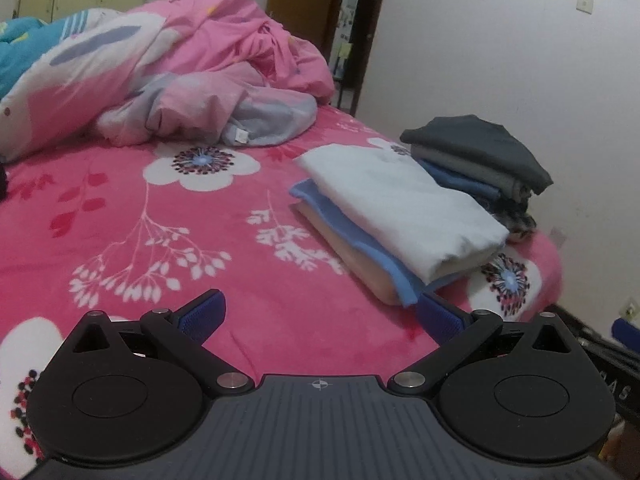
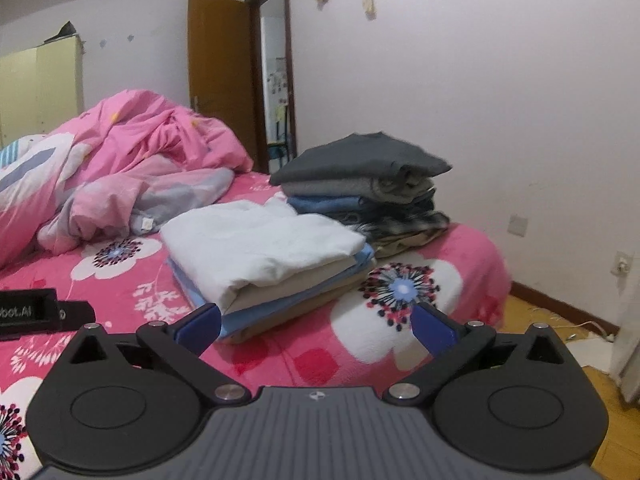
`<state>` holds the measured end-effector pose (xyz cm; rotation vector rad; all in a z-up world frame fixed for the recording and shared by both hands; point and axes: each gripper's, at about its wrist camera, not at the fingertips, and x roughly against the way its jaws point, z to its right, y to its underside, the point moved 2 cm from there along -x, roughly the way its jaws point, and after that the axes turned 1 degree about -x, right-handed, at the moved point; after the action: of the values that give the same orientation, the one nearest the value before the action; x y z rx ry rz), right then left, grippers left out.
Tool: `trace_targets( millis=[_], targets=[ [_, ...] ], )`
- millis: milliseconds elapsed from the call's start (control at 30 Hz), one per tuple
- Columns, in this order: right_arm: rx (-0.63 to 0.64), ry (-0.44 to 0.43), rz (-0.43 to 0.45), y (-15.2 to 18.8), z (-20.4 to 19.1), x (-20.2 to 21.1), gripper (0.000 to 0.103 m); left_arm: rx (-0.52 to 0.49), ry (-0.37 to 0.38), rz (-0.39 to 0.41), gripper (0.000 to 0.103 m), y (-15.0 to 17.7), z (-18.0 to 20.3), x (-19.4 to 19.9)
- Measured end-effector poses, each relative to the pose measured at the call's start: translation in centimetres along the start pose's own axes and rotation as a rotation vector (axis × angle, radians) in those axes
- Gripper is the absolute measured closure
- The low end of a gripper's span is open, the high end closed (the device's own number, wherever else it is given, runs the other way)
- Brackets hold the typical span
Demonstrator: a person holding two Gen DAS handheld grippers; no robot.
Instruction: Fold clothes
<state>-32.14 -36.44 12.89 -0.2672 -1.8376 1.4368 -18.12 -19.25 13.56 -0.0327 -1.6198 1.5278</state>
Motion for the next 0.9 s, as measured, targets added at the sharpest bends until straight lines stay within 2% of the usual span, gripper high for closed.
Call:
trace_targets(
  millis=[133,233,433,900],
  targets=[
    [0.006,0.027,-0.001,-0.2,-0.4,0.8,0.000,-0.058,-0.039,0.004,0.000,0.4,0.6,0.4],
    [0.010,0.047,-0.002,-0.3,-0.7,1.5,0.000,-0.061,-0.062,-0.004,0.000,0.7,0.8,0.5],
    [0.073,0.099,0.063,-0.1,-1.3,2.3,0.000,-0.067,-0.089,-0.013,0.000,1.2,1.2,0.6],
    [0.031,0.062,-0.008,0.2,-0.6,1.9,0.000,-0.082,-0.087,0.013,0.000,1.0,2.2,1.6]
  ],
)
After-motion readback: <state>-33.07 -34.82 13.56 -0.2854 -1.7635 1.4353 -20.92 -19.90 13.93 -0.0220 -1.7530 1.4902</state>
